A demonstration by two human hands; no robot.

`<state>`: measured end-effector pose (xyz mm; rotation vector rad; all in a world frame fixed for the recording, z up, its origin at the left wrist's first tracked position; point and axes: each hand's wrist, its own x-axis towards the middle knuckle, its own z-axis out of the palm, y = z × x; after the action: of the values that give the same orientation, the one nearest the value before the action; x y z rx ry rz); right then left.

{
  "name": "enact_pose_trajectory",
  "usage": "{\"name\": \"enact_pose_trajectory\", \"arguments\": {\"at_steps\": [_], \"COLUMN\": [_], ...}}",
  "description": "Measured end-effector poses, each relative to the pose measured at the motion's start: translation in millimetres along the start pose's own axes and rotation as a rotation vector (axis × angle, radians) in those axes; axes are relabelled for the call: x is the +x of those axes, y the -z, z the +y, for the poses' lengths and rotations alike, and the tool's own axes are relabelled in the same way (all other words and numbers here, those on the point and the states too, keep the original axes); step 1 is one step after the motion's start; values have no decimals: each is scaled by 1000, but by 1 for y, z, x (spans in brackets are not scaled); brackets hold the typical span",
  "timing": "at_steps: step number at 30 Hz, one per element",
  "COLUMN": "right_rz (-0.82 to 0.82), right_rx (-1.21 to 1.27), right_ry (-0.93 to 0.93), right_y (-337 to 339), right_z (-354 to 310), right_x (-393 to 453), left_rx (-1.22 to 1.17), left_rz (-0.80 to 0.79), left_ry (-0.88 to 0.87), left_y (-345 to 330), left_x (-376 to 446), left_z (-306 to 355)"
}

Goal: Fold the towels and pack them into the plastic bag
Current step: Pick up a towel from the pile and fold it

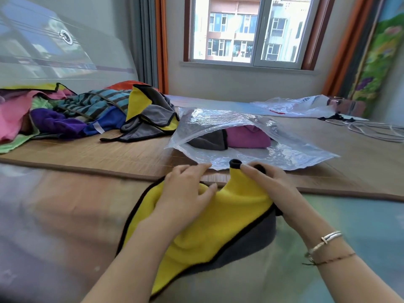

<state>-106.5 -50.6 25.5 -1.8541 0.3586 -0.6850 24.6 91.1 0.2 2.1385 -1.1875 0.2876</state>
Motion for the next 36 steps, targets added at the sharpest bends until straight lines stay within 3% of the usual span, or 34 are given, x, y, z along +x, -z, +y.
{"name": "enact_pose_trajectory", "arguments": {"at_steps": [3, 7, 11, 16, 19, 22, 25, 29, 33, 36], "right_rz": [159, 265, 224, 137, 200, 390, 523, 559, 434, 215], "right_rx": [-255, -569, -635, -823, -637, -257, 27, 101, 210, 22], "right_ry": [72, 54, -29, 8, 32, 13, -54, -22, -27, -59], "right_y": [7, 10, 0, -17, -22, -17, -13, -18, -21, -30], "right_z": [14, 23, 12, 7, 12, 10, 12, 12, 3, -7], "right_x": [3, 6, 3, 4, 12, 20, 22, 18, 17, 13], "left_rx": [104, 133, 150, 257, 273, 70, 68, -41, -207, -438], "left_rz": [-164, -118, -106, -114, -135, -194, -217, -195, -73, -56], "left_ry": [38, 35, 83, 194, 253, 346, 354, 386, 396, 416], "left_y": [-11, -18, -16, -9, -1, 8, 15, 30, 40, 40], "left_x": [-3, -6, -8, -11, -10, -11, -12, -12, -10, -7], "left_z": [-9, -19, -23, -23, -25, -35, -42, -44, -41, -28]}}
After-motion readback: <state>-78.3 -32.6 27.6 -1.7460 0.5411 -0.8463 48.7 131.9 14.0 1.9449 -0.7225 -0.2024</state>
